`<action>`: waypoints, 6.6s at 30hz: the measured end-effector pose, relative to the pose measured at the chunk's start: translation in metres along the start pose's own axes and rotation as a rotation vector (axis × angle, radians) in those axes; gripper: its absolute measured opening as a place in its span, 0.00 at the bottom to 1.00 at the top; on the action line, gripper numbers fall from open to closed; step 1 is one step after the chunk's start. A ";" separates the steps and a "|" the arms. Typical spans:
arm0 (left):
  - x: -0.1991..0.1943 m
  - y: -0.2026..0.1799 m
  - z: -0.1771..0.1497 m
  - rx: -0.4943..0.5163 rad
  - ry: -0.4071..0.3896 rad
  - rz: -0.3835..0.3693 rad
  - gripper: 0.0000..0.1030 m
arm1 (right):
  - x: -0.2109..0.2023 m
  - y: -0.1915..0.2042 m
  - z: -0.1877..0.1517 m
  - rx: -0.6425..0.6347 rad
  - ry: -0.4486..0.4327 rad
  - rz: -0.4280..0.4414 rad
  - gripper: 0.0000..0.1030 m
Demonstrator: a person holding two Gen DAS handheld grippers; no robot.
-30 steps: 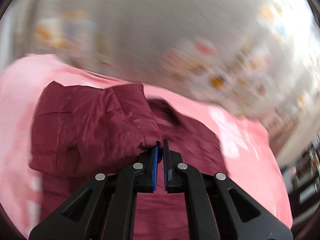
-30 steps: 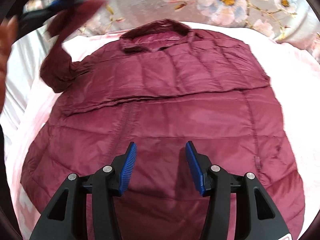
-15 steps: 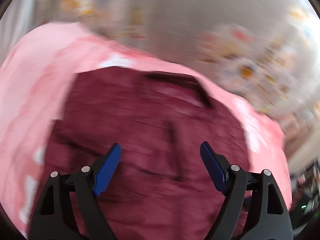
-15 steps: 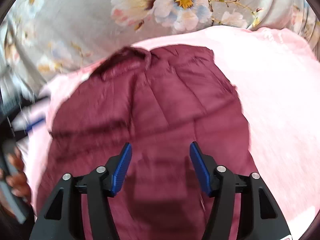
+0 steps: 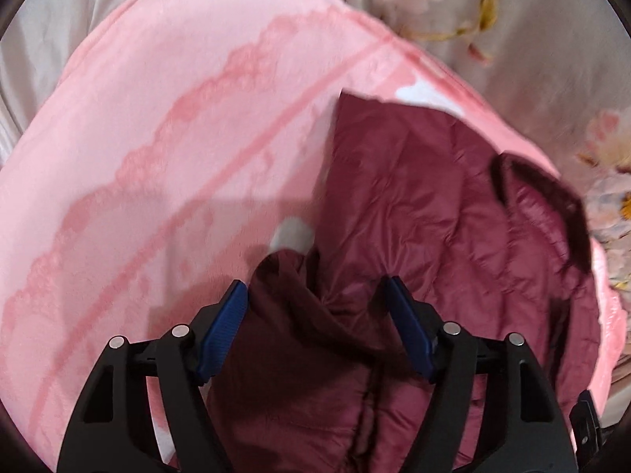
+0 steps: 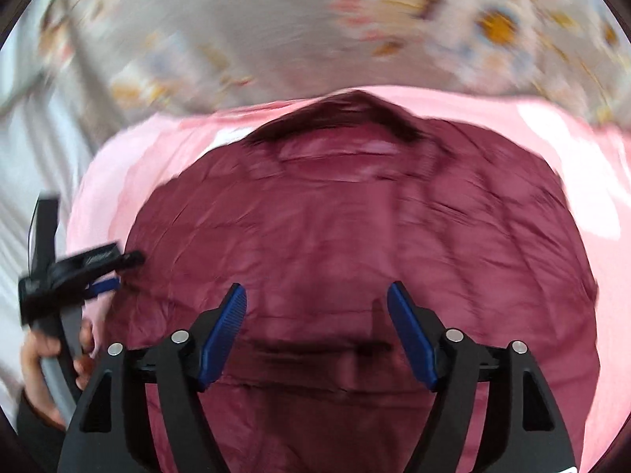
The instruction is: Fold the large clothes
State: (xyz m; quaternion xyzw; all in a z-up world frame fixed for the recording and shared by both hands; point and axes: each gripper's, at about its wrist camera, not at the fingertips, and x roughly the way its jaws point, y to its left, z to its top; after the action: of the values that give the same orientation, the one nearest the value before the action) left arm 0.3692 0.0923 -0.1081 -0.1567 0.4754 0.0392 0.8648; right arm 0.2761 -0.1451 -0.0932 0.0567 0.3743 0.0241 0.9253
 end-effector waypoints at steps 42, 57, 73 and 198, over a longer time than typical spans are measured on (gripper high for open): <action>-0.059 0.026 -0.014 -0.085 -0.013 -0.225 0.02 | -0.062 -0.120 -0.015 0.265 -0.034 0.042 0.04; -0.039 0.004 -0.038 0.107 -0.031 -0.013 0.14 | -0.032 -0.129 -0.048 0.288 0.053 -0.085 0.24; -0.022 -0.107 -0.037 0.302 -0.023 -0.082 0.36 | 0.006 -0.084 -0.018 0.117 0.052 -0.140 0.06; 0.085 -0.196 0.056 0.421 -0.074 -0.116 0.12 | 0.120 -0.137 0.110 0.105 0.025 -0.111 0.00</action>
State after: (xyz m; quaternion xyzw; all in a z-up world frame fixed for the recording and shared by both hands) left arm 0.5040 -0.0831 -0.1054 0.0018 0.4312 -0.1051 0.8961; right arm 0.4390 -0.2799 -0.1146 0.0840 0.3892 -0.0464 0.9161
